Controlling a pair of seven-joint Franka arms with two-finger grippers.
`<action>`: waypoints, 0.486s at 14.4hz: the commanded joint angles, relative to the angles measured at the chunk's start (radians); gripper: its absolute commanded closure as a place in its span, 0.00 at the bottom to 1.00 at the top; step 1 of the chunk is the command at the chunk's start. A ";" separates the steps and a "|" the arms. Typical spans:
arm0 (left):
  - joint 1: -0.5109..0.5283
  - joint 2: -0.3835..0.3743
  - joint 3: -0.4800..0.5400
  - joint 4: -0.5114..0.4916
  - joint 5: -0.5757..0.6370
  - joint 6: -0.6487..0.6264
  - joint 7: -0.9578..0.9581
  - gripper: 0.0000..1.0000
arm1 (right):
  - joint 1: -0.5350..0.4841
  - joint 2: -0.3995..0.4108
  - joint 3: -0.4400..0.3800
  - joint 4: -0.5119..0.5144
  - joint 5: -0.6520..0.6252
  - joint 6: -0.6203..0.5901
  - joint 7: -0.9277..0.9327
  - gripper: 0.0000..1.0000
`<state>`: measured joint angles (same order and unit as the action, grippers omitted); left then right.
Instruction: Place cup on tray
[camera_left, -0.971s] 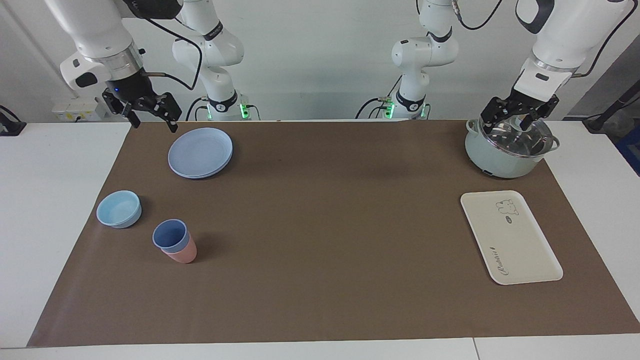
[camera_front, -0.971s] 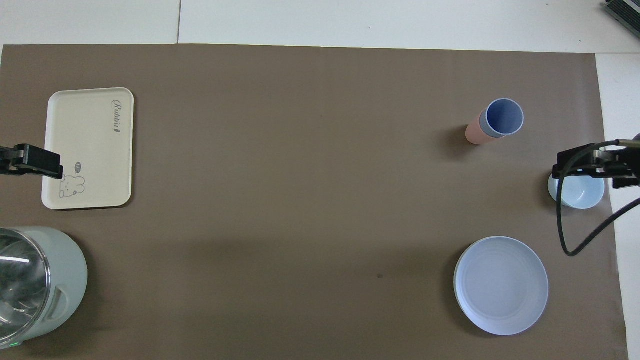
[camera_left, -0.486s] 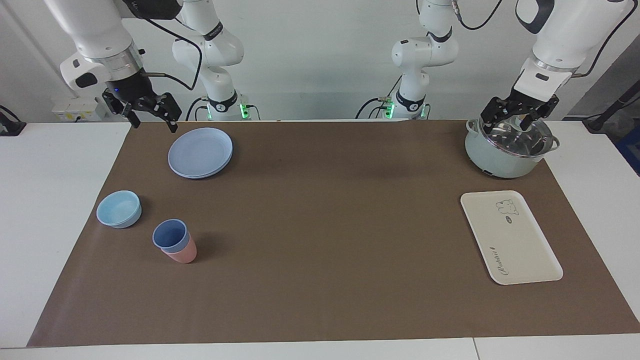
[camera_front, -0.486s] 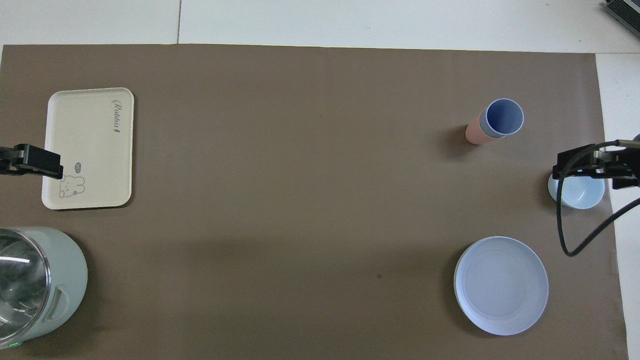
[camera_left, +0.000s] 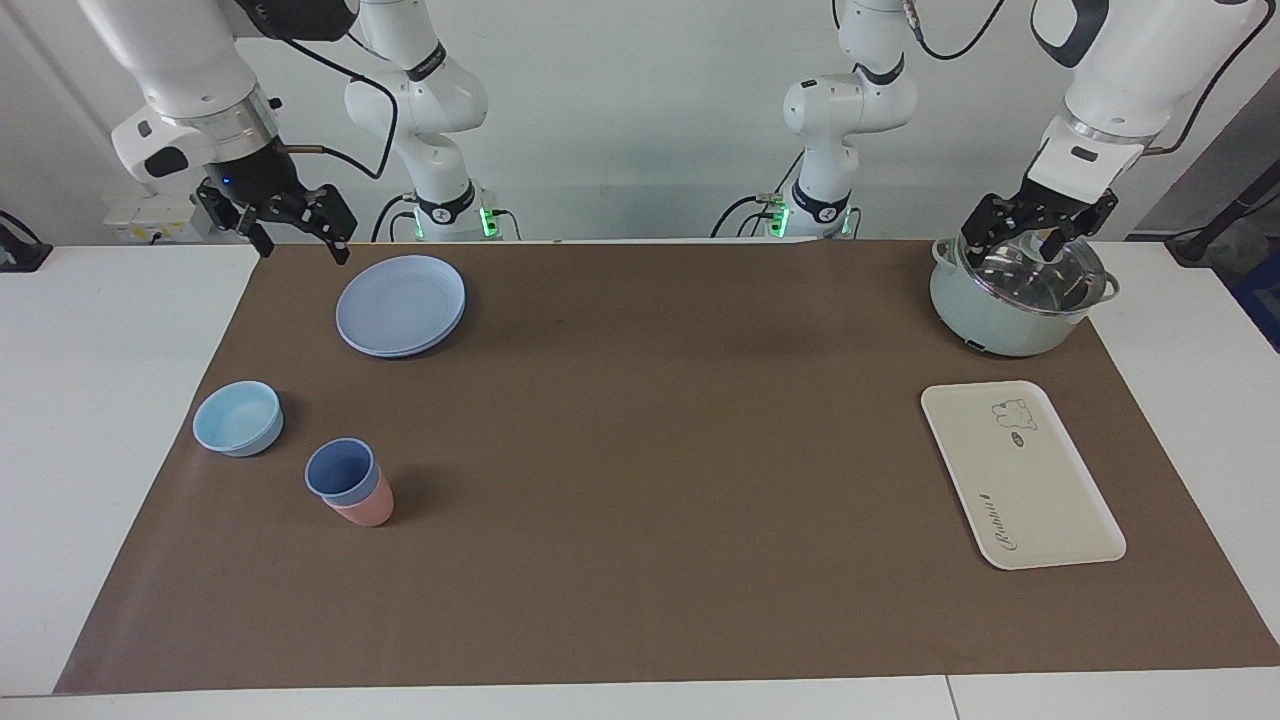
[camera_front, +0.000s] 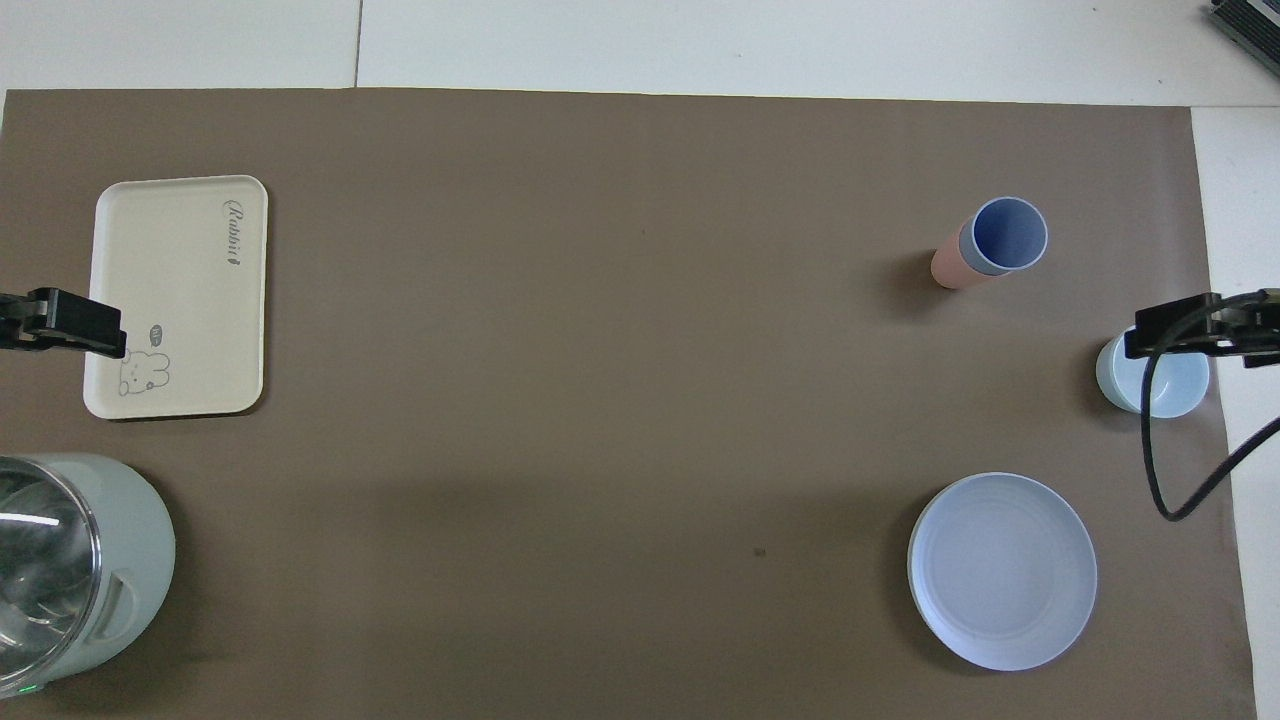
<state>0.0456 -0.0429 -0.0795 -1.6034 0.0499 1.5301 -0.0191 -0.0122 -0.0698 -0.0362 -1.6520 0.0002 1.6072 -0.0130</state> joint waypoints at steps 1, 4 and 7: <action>0.010 -0.028 -0.006 -0.030 0.013 0.004 0.004 0.00 | -0.076 -0.056 0.001 -0.150 0.104 0.165 -0.300 0.00; 0.010 -0.028 -0.006 -0.030 0.013 0.004 0.004 0.00 | -0.192 -0.062 -0.001 -0.256 0.242 0.313 -0.763 0.00; 0.010 -0.028 -0.006 -0.030 0.013 0.004 0.004 0.00 | -0.233 -0.024 -0.001 -0.322 0.435 0.440 -1.017 0.00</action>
<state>0.0456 -0.0429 -0.0795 -1.6034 0.0499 1.5301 -0.0191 -0.2255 -0.0836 -0.0450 -1.9004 0.3293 1.9658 -0.8747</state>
